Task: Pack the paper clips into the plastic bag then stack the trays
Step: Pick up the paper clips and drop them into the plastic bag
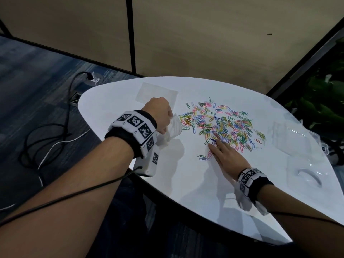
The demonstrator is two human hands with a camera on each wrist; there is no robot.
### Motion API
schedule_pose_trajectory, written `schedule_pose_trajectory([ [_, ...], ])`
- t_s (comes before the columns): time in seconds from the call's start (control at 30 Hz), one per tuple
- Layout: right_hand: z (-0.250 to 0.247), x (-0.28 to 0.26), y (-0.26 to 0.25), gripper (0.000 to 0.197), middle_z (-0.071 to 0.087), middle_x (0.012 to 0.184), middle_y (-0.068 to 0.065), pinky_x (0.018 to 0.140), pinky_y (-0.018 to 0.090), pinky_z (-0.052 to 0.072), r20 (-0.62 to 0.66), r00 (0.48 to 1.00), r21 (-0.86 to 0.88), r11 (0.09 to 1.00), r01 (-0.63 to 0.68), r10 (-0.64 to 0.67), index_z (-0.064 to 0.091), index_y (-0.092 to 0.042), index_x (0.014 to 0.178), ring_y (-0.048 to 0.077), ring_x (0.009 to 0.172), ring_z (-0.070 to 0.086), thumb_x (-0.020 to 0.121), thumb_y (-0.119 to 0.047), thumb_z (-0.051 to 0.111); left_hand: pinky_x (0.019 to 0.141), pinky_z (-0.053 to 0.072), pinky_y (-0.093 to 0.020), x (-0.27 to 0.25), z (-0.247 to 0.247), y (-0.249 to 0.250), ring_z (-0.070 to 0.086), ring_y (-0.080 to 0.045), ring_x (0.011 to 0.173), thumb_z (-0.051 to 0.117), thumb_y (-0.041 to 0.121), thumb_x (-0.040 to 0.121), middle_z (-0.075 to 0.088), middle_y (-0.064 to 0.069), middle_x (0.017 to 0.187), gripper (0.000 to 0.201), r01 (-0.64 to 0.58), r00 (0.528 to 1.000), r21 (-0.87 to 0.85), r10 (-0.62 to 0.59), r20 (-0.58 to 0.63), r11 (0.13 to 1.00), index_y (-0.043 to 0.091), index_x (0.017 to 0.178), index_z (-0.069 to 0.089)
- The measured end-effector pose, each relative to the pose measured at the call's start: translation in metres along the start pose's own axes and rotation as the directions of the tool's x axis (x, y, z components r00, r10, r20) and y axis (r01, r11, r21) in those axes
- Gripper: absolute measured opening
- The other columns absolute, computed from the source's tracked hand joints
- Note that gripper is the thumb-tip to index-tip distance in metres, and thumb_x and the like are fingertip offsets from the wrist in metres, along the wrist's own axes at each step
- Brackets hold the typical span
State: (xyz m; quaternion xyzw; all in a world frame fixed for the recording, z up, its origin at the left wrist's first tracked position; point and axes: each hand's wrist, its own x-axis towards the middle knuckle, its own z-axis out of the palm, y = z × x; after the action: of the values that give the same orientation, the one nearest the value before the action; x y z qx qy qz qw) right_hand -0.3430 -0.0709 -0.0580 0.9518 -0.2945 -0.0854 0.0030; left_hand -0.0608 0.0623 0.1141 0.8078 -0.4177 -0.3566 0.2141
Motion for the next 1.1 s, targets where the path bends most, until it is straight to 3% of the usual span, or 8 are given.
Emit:
schedule_pose_trajectory([
  [0.17,-0.017,0.014,-0.006,0.011,0.066,0.092,0.011,0.067,0.04,0.055,-0.132,0.99,0.09,0.994,0.067,-0.055,0.069,-0.004,0.094,0.031,0.083,0.063,0.092,-0.008,0.059,0.083,0.063,-0.04,0.003,0.001,0.002,0.077,-0.031,0.083,0.046,0.001,0.101,0.071,-0.016,0.084,0.029,-0.001,1.0,0.0,0.001,0.007,1.0,0.004,0.122,0.065],
  [0.3,-0.03,0.025,0.009,0.014,0.072,0.078,0.007,0.074,0.03,0.053,-0.121,0.949,0.397,0.891,-0.222,0.29,0.076,-0.007,0.082,0.024,0.073,0.066,0.087,-0.002,0.064,0.084,0.062,-0.04,0.005,0.007,0.007,0.077,-0.031,0.084,0.047,0.0,0.1,0.072,-0.016,0.083,0.03,-0.016,1.0,0.021,0.016,0.02,1.0,0.004,0.124,0.065],
  [0.4,-0.039,0.027,0.031,0.009,0.075,0.081,0.004,0.087,0.031,0.057,0.102,0.801,0.673,0.552,-0.492,0.59,0.078,-0.013,0.089,0.018,0.074,0.071,0.083,-0.008,0.074,0.083,0.063,-0.04,0.006,0.01,0.011,0.077,-0.032,0.083,0.046,-0.001,0.1,0.072,-0.017,0.085,0.031,-0.027,0.999,0.017,0.026,0.027,0.999,0.004,0.125,0.065],
  [0.5,-0.062,0.027,0.039,0.009,0.076,0.092,0.016,0.087,0.036,0.059,0.313,0.727,0.897,0.061,-0.438,0.612,0.075,-0.01,0.084,0.023,0.077,0.074,0.081,-0.001,0.074,0.08,0.063,-0.038,0.006,0.017,0.016,0.077,-0.032,0.081,0.045,-0.003,0.1,0.072,-0.018,0.086,0.032,-0.051,0.998,0.018,0.051,0.04,0.999,0.003,0.125,0.064],
  [0.6,-0.101,0.027,0.024,0.015,0.071,0.104,0.022,0.076,0.024,0.06,0.318,0.815,0.937,-0.292,-0.192,0.485,0.07,0.003,0.099,0.024,0.086,0.073,0.084,0.006,0.067,0.076,0.063,-0.035,0.007,0.024,0.023,0.075,-0.029,0.075,0.046,-0.002,0.101,0.071,-0.016,0.082,0.03,-0.074,0.996,0.023,0.072,0.061,0.997,0.003,0.124,0.065],
  [0.7,-0.133,0.024,-0.008,0.022,0.073,0.101,0.016,0.076,0.019,0.057,0.27,0.915,0.899,-0.418,-0.129,0.3,0.066,0.004,0.109,0.021,0.093,0.073,0.087,0.004,0.064,0.067,0.063,-0.028,0.008,0.031,0.029,0.071,-0.022,0.062,0.047,-0.001,0.101,0.069,-0.014,0.077,0.03,-0.09,0.993,0.016,0.088,0.073,0.996,0.003,0.125,0.064],
  [0.8,-0.138,0.023,-0.041,0.019,0.073,0.094,0.017,0.078,0.024,0.059,0.233,0.946,0.938,-0.307,-0.158,0.226,0.068,0.005,0.104,0.024,0.087,0.073,0.086,0.01,0.062,0.06,0.061,-0.023,0.009,0.038,0.034,0.069,-0.018,0.059,0.045,0.0,0.101,0.071,-0.017,0.08,0.03,-0.103,0.991,-0.016,0.104,0.081,0.995,0.002,0.125,0.064],
  [1.1,-0.123,0.025,-0.068,0.013,0.074,0.068,0.007,0.066,0.033,0.061,-0.071,0.956,0.847,0.523,-0.093,0.286,0.076,-0.01,0.088,0.014,0.058,0.071,0.084,-0.005,0.064,0.069,0.064,-0.029,0.01,0.057,0.045,0.071,-0.016,0.059,0.048,0.005,0.102,0.071,-0.014,0.076,0.026,-0.14,0.985,-0.049,0.144,0.092,0.989,0.003,0.118,0.068],
])
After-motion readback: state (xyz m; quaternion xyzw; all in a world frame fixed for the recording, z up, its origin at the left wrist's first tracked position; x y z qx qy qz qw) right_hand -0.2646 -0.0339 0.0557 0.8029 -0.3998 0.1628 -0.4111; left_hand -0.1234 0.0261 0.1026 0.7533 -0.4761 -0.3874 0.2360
